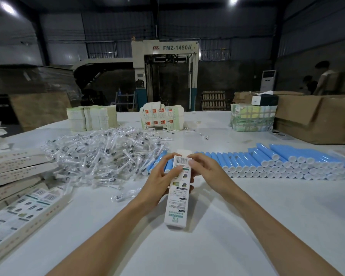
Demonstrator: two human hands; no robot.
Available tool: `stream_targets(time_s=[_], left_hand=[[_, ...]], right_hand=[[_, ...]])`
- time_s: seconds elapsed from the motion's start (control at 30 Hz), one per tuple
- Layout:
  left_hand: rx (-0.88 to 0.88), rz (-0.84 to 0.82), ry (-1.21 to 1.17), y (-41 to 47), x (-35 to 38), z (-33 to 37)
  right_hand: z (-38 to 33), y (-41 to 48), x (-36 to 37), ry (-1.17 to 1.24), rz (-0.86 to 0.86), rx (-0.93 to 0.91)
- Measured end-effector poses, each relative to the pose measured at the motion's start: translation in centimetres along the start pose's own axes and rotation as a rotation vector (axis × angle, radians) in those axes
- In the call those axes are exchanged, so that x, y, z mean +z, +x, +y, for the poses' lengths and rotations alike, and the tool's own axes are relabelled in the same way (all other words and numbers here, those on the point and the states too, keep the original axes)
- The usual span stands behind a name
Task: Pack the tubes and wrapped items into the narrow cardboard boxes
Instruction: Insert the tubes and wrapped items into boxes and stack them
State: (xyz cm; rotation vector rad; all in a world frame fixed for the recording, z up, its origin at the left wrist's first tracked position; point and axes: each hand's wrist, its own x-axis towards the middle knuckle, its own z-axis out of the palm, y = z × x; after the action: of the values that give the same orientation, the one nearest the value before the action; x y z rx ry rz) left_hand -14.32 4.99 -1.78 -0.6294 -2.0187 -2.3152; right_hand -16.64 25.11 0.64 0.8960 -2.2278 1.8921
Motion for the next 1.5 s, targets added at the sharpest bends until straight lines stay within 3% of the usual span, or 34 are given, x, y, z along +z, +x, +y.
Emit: stream_targets(time_s=[0.17, 0.3, 0.47, 0.57, 0.67, 0.83, 0.97, 1.5], left_hand=[[-0.039, -0.082, -0.038, 0.1, 0.5, -0.1], [-0.055, -0.123, -0.052, 0.0, 0.5, 0.0], [-0.045, -0.114, -0.026, -0.2, 0.4, 0.3], [-0.042, -0.117, 0.006, -0.5, 0.3, 0.3], [-0.044, -0.093, 0.035, -0.6, 0.1, 0.4], [-0.064, -0.175, 0.073, -0.8, 0.4, 0.7], [-0.046, -0.177, 0.072, -0.8, 0.7, 0.9], [-0.026, -0.222, 0.134, -1.1, 0.8, 1.1]], right_hand=[[-0.1, 0.4, -1.1, 0.113, 0.202, 0.055], [-0.1, 0.3, -1.8, -0.008, 0.128, 0.029], [-0.5, 0.0, -1.7, -0.173, 0.127, -0.158], [-0.3, -0.2, -1.7, -0.262, 0.072, -0.138], [-0.6, -0.4, -1.3, -0.139, 0.051, -0.067], [-1.3, -0.1, -1.1, 0.128, 0.216, 0.03], [-1.7, -0.2, -1.5, 0.296, 0.144, 0.143], [-1.6, -0.3, -1.8, 0.332, 0.07, 0.173]])
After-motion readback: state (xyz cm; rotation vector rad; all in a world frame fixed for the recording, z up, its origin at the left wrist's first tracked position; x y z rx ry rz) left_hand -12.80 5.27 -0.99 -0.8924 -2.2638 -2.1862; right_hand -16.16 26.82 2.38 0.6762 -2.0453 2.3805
